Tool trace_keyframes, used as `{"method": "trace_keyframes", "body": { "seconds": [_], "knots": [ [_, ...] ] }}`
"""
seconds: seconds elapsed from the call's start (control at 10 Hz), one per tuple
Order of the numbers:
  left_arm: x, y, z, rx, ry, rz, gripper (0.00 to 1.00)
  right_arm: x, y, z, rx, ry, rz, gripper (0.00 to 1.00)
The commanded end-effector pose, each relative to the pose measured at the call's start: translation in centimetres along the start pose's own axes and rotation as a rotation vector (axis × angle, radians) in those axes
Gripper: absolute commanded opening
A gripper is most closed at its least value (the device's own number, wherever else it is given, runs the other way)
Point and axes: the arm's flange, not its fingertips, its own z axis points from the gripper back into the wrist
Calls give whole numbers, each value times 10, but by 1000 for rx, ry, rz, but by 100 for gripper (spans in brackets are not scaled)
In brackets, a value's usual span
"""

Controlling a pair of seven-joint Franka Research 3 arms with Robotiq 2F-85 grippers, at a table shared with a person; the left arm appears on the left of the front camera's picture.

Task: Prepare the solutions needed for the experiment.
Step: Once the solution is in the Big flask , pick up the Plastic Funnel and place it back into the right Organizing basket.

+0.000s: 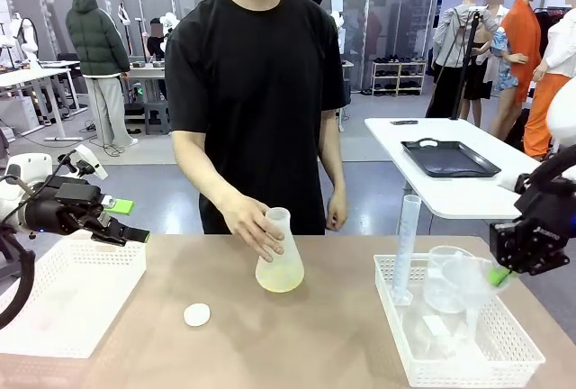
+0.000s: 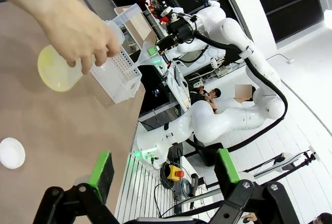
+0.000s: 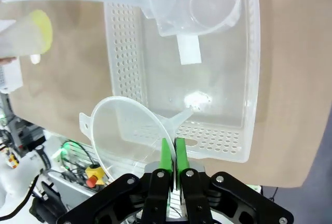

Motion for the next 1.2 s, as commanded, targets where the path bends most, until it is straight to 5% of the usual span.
{"method": "trace_keyframes", "body": {
  "seconds": [0.0,0.5,0.6,0.7,0.8,0.9,1.0,1.1],
  "knots": [
    [3,-1,0,1,2,-7,100,1,8,-15,-74,0,-34,0],
    [3,-1,0,1,2,-7,100,7,29,-42,-192,-27,-40,0],
    [3,-1,0,1,2,-7,100,13,32,-47,-191,-40,-51,21],
    [3,-1,0,1,2,-7,100,14,35,-49,-183,-42,-49,22],
    [3,-1,0,1,2,-7,100,15,37,-51,-182,-53,-49,40],
    [3,-1,0,1,2,-7,100,17,38,-53,-180,-59,-50,42],
    [3,-1,0,1,2,-7,100,22,42,-57,-170,-80,-45,59],
    [3,-1,0,1,2,-7,100,13,32,-48,-167,-38,-20,59]
  ]
}}
